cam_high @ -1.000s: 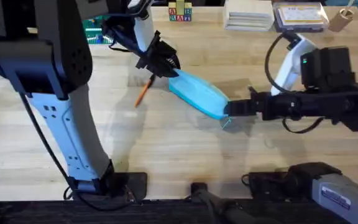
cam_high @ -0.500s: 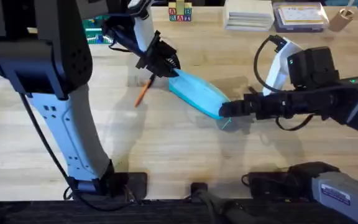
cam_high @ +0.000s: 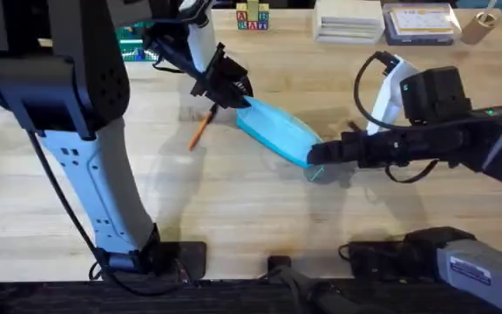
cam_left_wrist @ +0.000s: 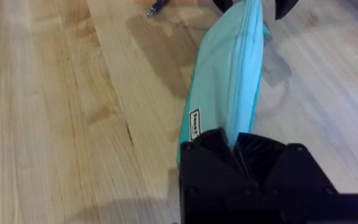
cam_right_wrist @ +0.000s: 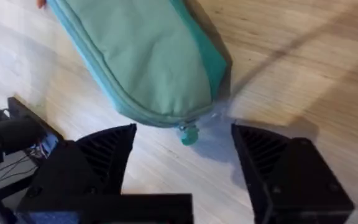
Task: Unzip the bag, pick up the pens from the table one at a time and place them inside, then zip the bag closed.
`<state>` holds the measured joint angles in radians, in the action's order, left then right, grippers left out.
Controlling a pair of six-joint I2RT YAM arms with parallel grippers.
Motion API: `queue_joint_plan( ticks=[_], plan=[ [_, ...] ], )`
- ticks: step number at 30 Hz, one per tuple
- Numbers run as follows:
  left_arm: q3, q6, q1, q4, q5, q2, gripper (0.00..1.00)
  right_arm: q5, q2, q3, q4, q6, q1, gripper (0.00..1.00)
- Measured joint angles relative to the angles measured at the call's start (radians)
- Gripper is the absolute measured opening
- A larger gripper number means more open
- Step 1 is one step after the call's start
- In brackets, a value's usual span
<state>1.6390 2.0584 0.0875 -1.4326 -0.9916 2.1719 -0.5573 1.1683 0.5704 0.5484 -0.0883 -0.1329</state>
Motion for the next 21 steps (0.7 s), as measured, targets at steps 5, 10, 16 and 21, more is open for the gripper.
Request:
queue_joint_plan(
  ticks=[5, 10, 16, 21],
  plan=[
    [0.0, 0.0, 0.0, 0.0, 0.0, 0.0, 0.042, -0.013, 0.025, 0.0, -0.004, -0.013, 0.0, 0.893],
    [0.0, 0.0, 0.0, 0.0, 0.0, 0.0, 0.042, -0.017, 0.025, 0.0, -0.004, -0.017, 0.0, 0.827],
    [0.0, 0.0, 0.0, 0.0, 0.0, 0.0, 0.042, -0.02, 0.025, 0.0, -0.004, -0.018, 0.0, 0.602],
    [0.0, 0.0, 0.0, 0.0, 0.0, 0.0, 0.042, -0.02, 0.025, 0.0, -0.004, -0.018, 0.0, 0.502]
  ],
)
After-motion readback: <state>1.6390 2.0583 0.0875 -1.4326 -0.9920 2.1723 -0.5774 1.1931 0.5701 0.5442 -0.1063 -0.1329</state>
